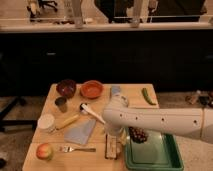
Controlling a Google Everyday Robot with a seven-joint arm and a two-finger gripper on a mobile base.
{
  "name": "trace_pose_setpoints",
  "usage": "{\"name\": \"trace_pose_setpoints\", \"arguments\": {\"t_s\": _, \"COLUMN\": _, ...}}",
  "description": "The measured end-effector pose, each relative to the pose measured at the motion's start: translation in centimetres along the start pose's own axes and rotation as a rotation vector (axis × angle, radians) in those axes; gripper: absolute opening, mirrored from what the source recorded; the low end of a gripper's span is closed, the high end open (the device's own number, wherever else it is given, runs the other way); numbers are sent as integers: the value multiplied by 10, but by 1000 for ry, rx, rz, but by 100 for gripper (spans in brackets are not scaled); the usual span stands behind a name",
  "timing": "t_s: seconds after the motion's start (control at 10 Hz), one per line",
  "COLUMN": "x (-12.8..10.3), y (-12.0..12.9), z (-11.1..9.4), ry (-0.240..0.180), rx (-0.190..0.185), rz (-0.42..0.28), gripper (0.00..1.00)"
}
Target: Place eraser in table surface
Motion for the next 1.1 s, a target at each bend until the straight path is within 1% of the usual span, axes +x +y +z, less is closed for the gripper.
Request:
{"name": "trace_pose_setpoints", "arguments": {"t_s": 0.3, "x": -3, "y": -8, "z": 9, "ry": -12, "rx": -1, "rz": -2, "gripper": 80}}
{"name": "trace_pose_setpoints", "arguments": {"t_s": 0.7, "x": -3, "y": -10, "z": 19, "ry": -27, "rx": -9, "rz": 17, "gripper": 80}}
{"name": "trace_pose_setpoints", "arguments": {"t_s": 1.1, "x": -4, "y": -11, "z": 35, "ry": -51, "rx": -16, "rz": 33, "gripper": 80}}
